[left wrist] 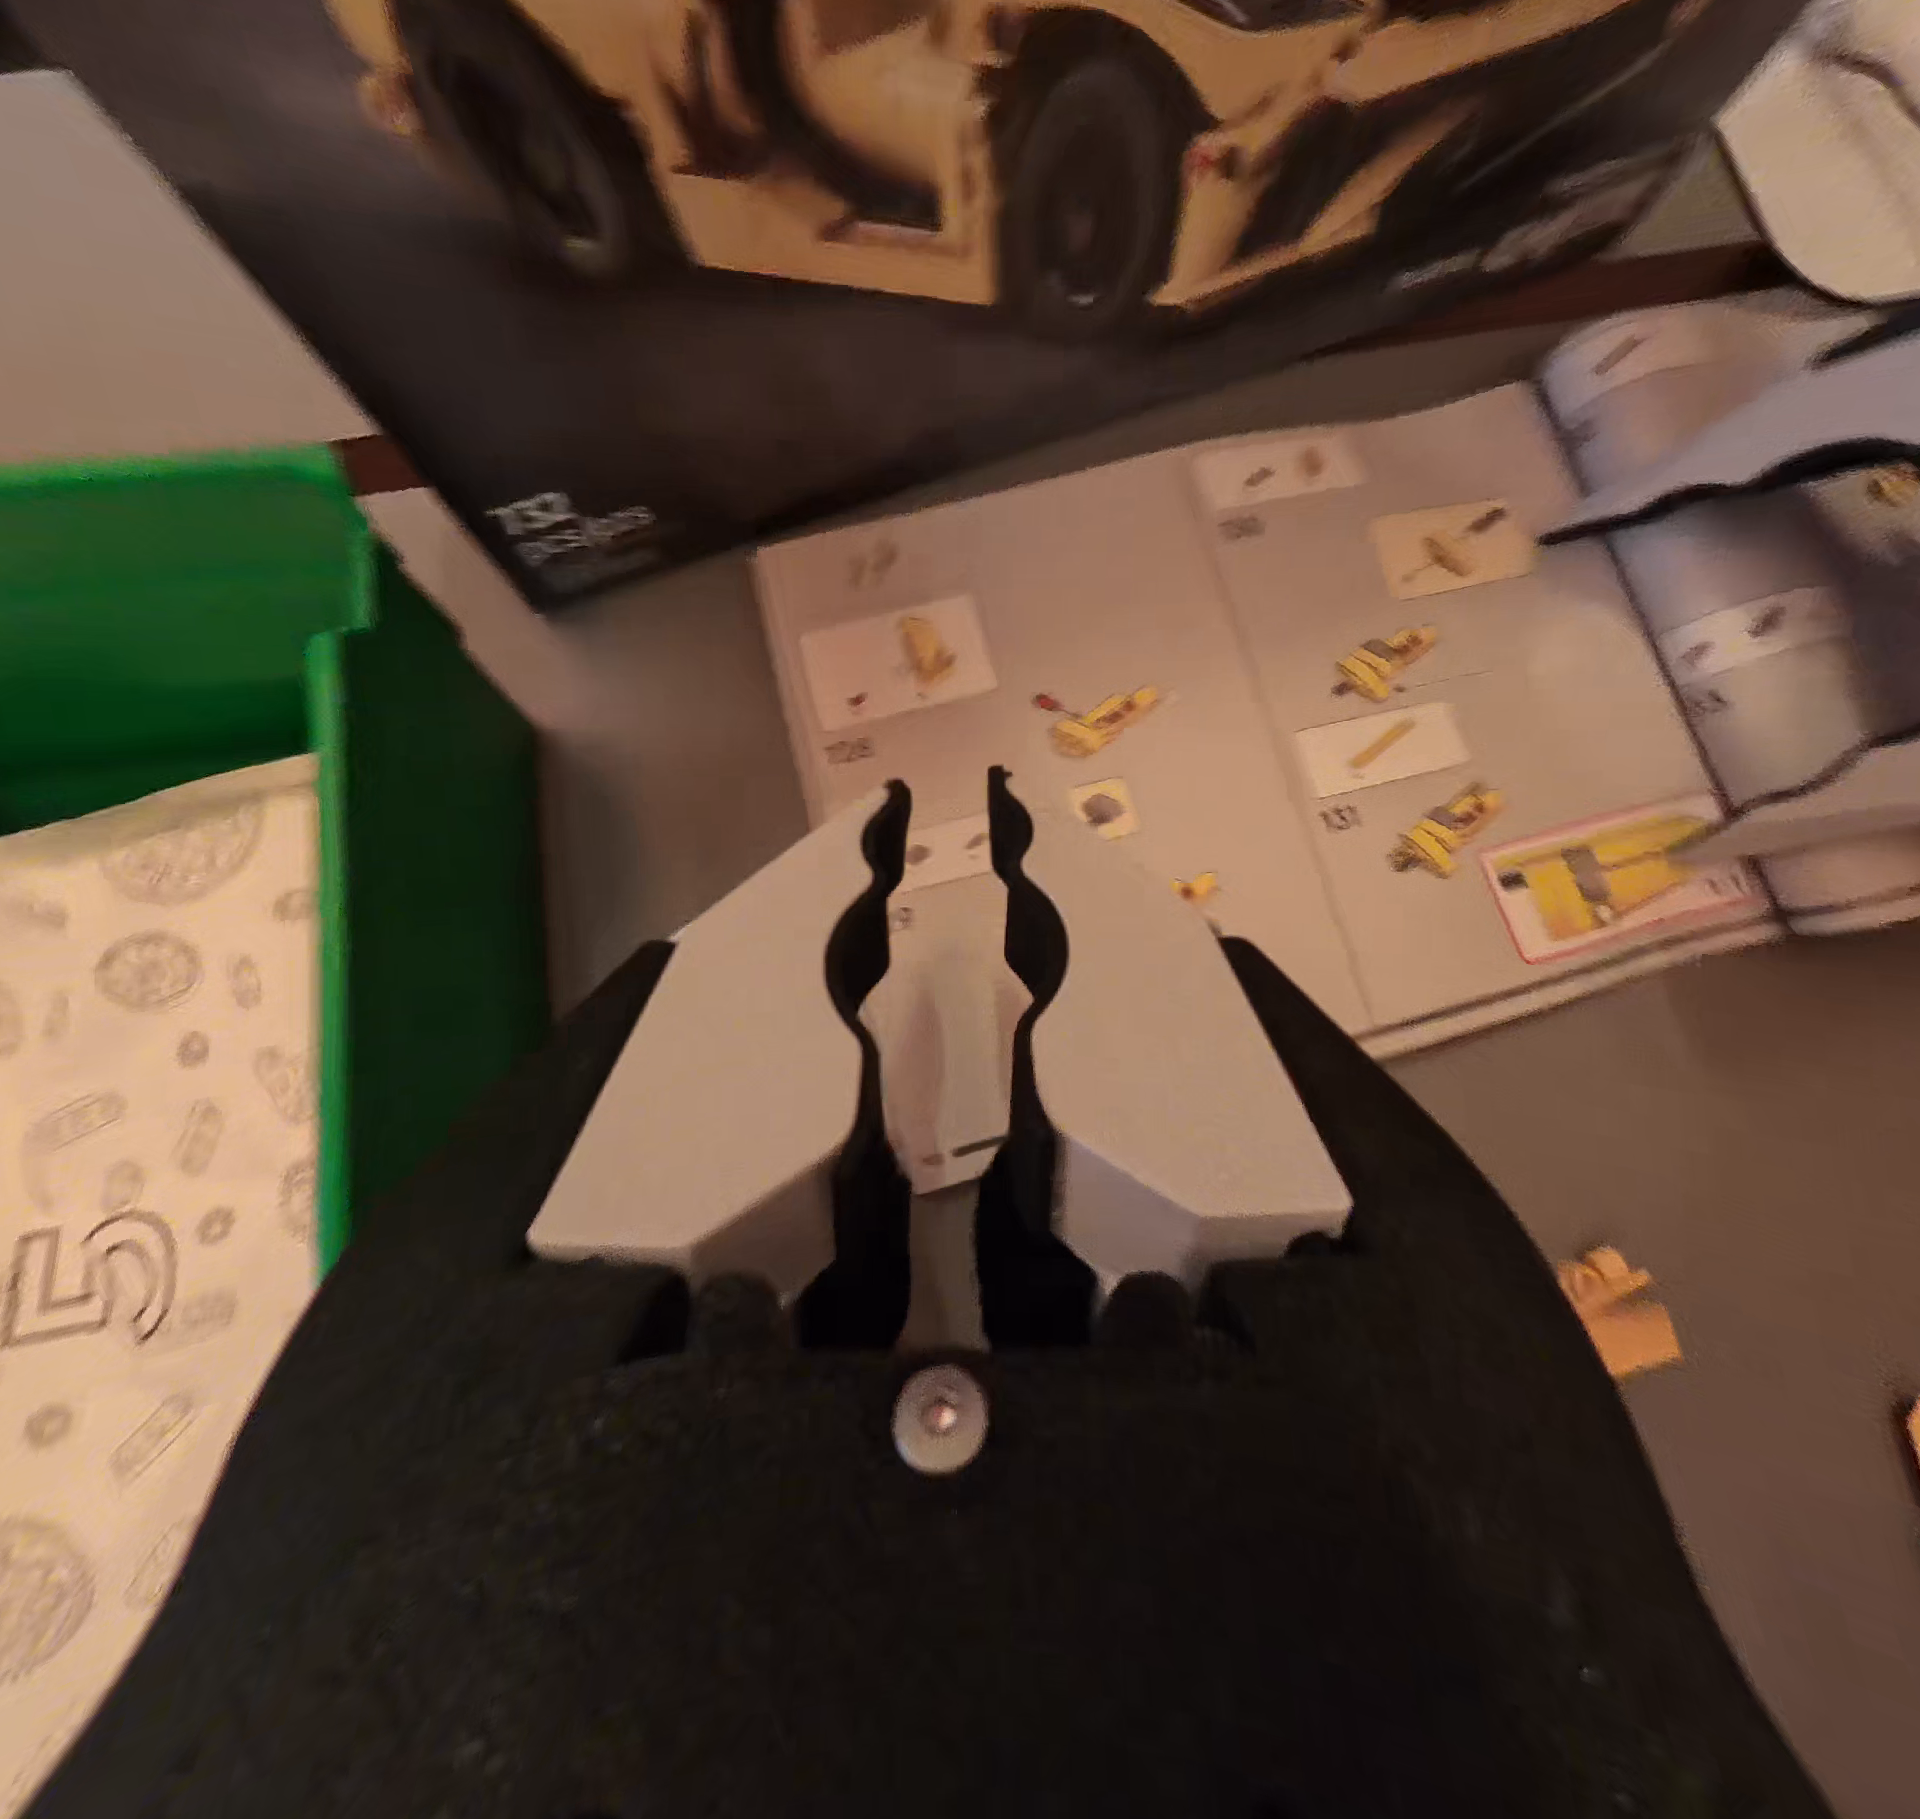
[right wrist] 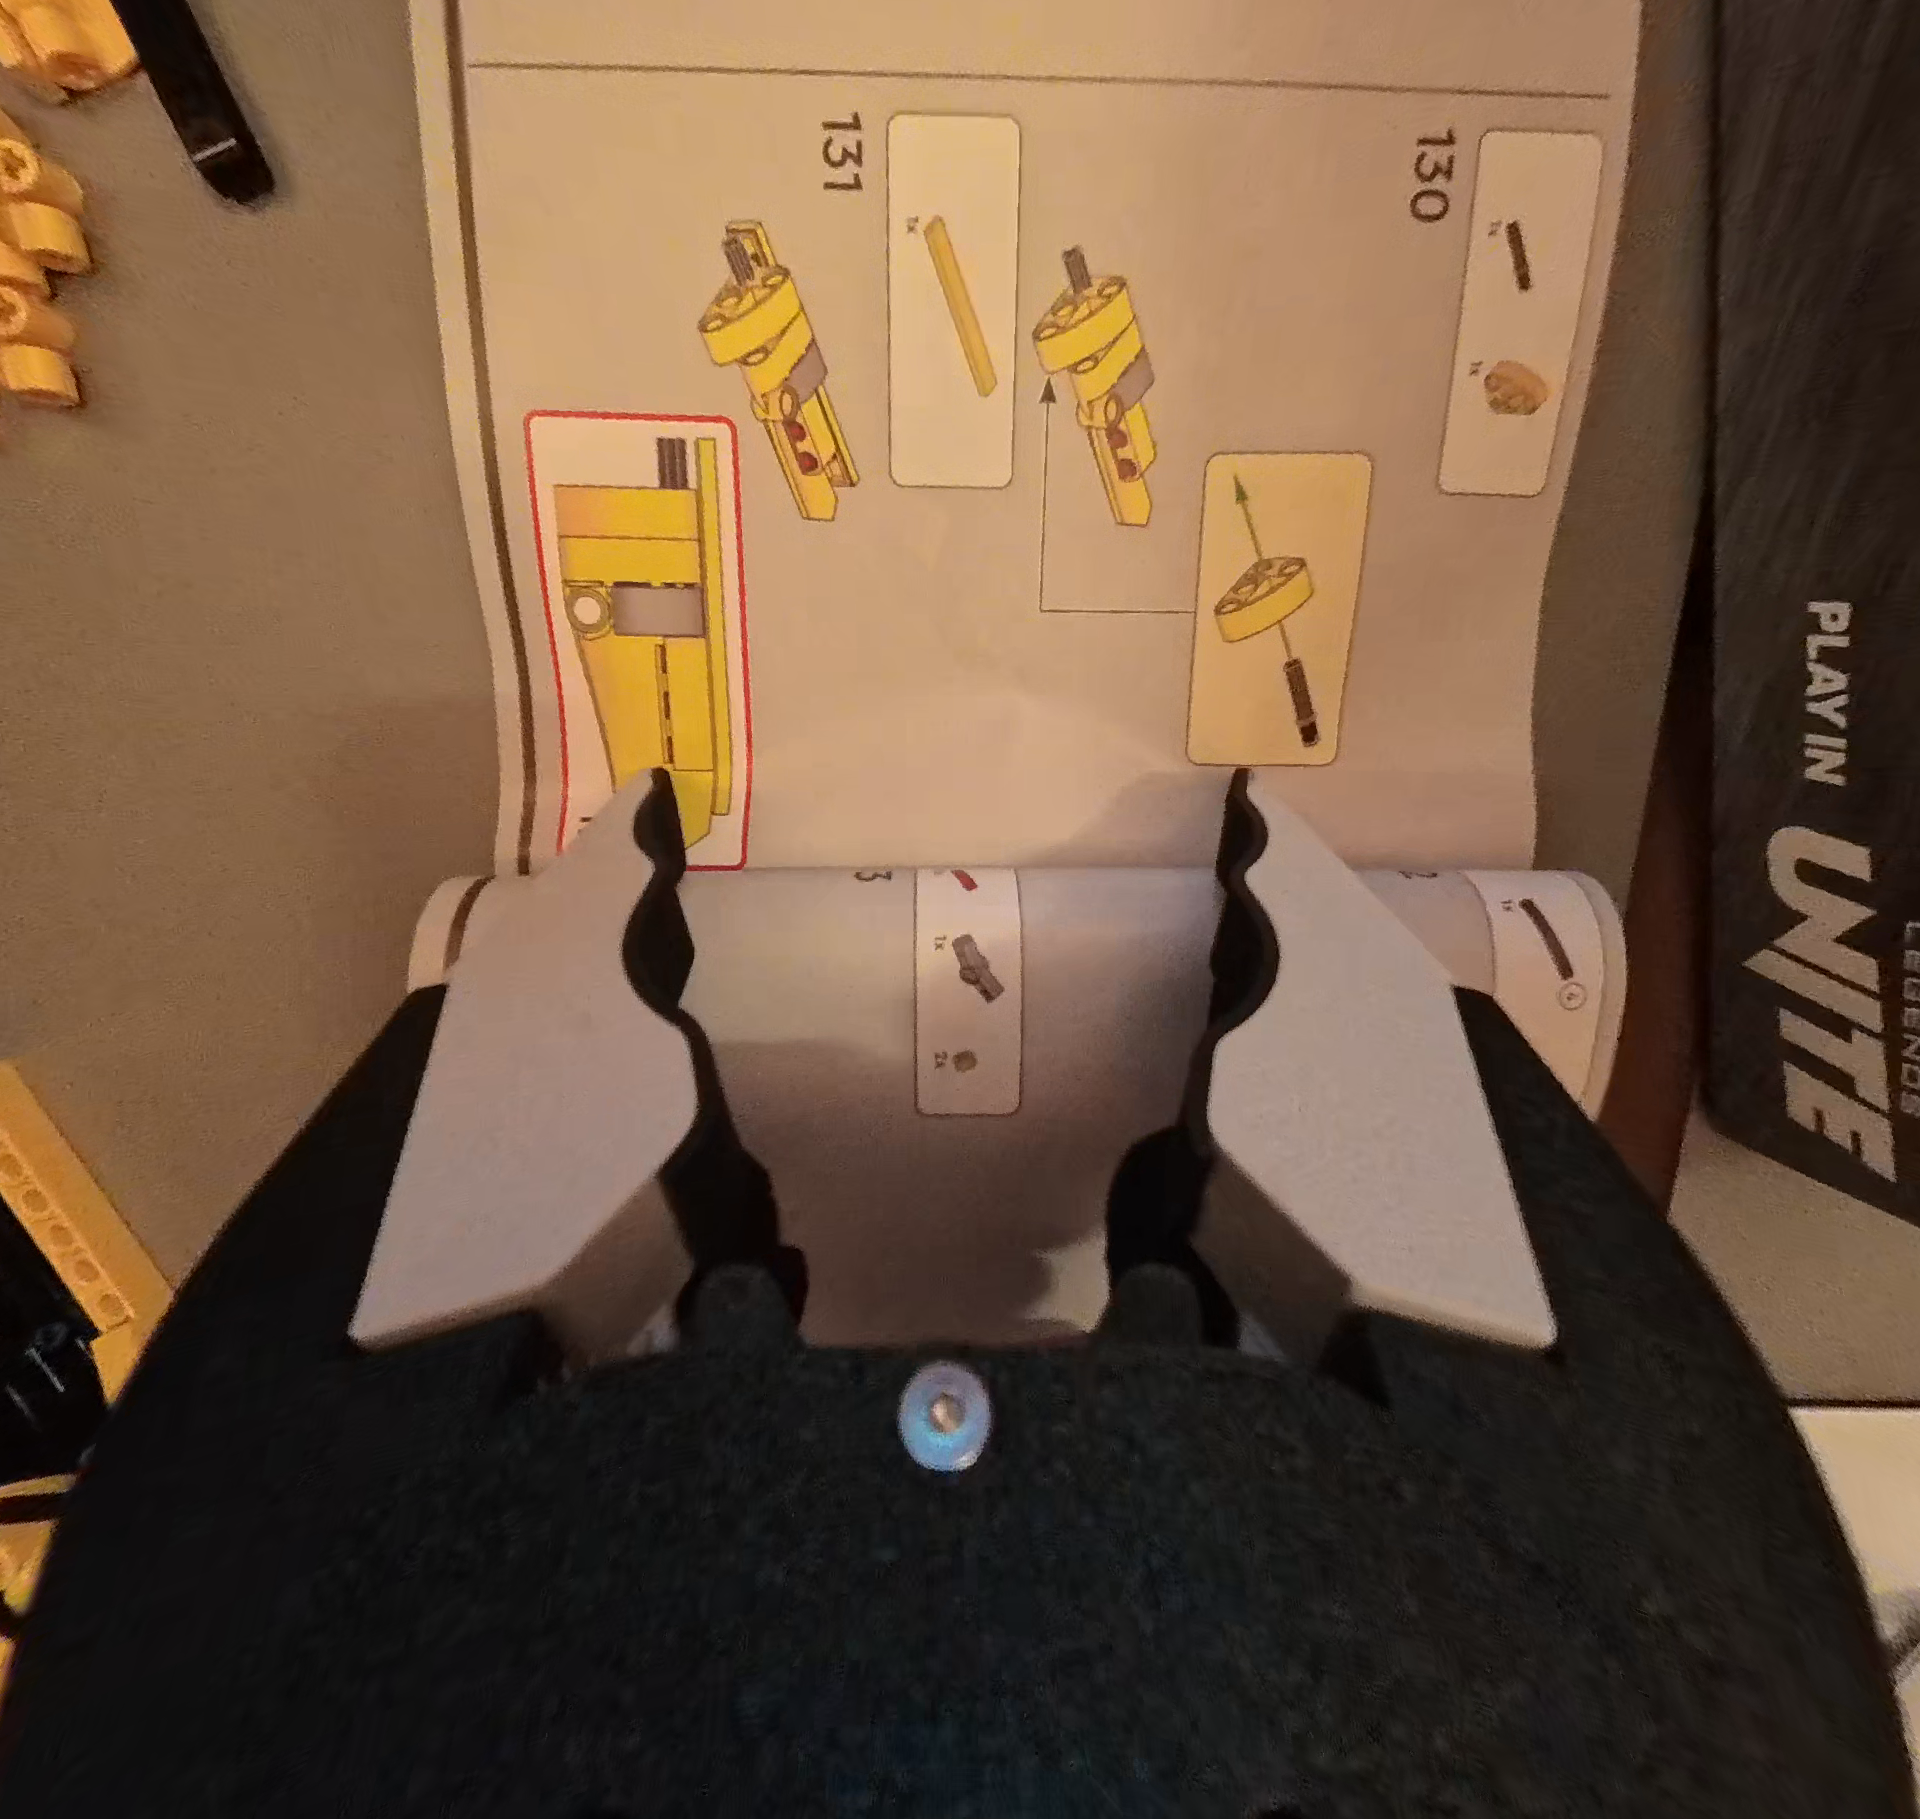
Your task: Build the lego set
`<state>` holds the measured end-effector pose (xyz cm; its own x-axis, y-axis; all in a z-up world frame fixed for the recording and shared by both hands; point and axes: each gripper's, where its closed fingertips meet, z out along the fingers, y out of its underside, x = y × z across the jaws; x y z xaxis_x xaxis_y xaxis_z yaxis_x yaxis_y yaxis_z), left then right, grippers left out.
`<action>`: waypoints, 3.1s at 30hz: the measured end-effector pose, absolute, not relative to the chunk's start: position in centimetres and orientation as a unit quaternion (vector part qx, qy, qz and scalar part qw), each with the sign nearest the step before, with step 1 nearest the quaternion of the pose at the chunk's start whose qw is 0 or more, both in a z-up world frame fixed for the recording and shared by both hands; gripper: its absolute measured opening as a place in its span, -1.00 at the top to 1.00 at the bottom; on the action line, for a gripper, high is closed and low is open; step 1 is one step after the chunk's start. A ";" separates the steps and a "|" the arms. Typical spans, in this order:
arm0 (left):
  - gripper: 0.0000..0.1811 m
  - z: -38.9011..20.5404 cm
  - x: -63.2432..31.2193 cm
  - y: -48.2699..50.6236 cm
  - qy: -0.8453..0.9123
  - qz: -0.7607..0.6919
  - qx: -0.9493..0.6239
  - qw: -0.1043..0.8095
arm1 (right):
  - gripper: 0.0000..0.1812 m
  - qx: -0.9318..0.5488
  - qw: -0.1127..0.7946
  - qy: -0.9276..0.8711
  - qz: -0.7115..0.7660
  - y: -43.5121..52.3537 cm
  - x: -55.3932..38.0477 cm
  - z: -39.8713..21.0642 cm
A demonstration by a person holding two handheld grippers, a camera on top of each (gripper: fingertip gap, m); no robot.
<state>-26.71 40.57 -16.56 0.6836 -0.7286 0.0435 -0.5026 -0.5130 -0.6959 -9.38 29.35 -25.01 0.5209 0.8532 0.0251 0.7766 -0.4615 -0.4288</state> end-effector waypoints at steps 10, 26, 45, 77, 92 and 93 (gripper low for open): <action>1.00 -24.4 -26.0 38.4 0.398 -0.176 -0.878 0.202 | -0.13 -0.849 0.210 -0.475 0.100 28.8 -8.8 -24.9; 1.00 -24.4 -25.7 37.9 0.406 -0.214 -0.867 0.195 | -0.14 -0.863 0.184 -0.454 0.125 26.8 -8.3 -23.5; 0.96 -24.3 -27.0 38.1 0.409 -0.176 -0.874 0.194 | -0.04 -0.867 0.261 -0.390 0.168 23.3 -7.8 -18.9; 0.03 -22.1 -20.1 5.9 0.626 -0.229 -0.675 0.315 | -0.23 -0.890 0.359 -0.235 0.153 -2.2 -13.2 -19.4; 0.01 -22.7 -15.7 4.5 0.672 -0.230 -0.626 0.322 | -0.56 -0.905 0.361 -0.224 0.006 -0.3 -11.7 -21.8; 0.01 -22.7 -15.8 4.8 0.670 -0.224 -0.629 0.325 | -0.57 -0.909 0.343 -0.238 0.013 -0.4 -11.9 -22.3</action>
